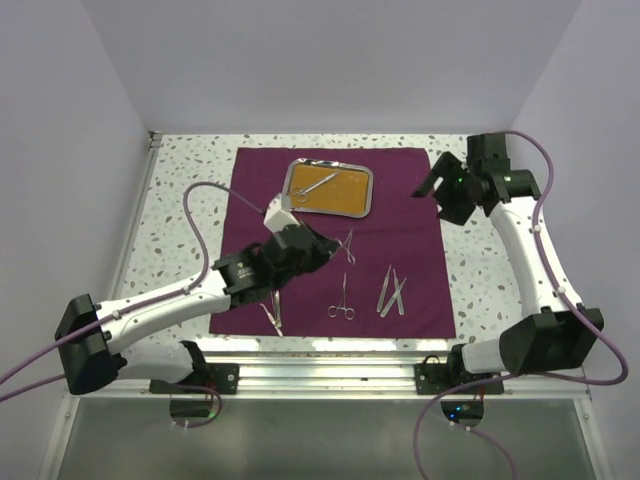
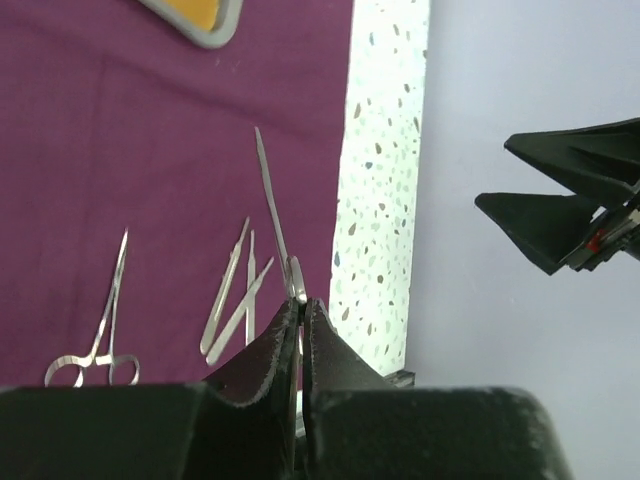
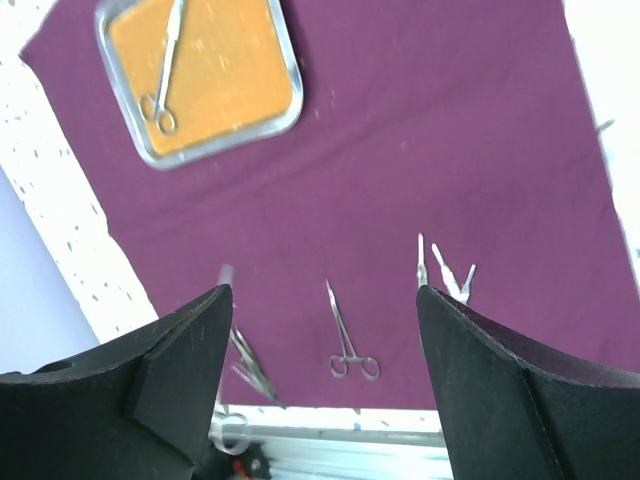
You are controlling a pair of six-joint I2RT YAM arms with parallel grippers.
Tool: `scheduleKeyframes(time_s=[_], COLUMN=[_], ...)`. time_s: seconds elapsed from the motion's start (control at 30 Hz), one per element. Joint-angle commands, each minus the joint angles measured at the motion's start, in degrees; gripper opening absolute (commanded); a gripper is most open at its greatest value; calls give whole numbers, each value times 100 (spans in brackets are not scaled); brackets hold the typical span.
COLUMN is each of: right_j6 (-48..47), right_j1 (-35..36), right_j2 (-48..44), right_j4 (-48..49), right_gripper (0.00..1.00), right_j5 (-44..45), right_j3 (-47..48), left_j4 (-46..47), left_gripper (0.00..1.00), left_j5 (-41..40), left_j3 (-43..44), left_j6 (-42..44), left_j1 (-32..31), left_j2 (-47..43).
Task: Open and lay out the surgical kit
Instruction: Place the medical item in the surgical kit.
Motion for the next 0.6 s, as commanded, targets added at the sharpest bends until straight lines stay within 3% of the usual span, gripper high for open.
scheduleKeyframes(time_s=[0.0,0.1,0.13,0.27,0.43,0.57], right_j6=[311,293,284,170,-41,-94], right_j1=[83,197,267,486,794,891], right_j2=[-283,-512,-565,-889,-1136,-1286], right_j4=[40,14,-29,-179,-390,-443], right_gripper=[78,78,78,78,79,79], right_j5=[-323,-288,-271,-113,186,274], right_j3=[-377,-570,-606,-677,-615,-650], left_j4=[-923,-1764,-2030,-3006,-3895,-3852], left_gripper=[0,0,0,0,0,0], left_j5=[-2303,-3295,-3501,-4231,-4908,-4936], left_j3=[-64,15,111,191,-54,-170], left_j6=[-1983,-3345,-4088,-5648,-7615,-7778], left_j1=[-856,-1682,-1858,-2692,-3195,-3406], left_j2=[45,351,457,1055,1618,1724])
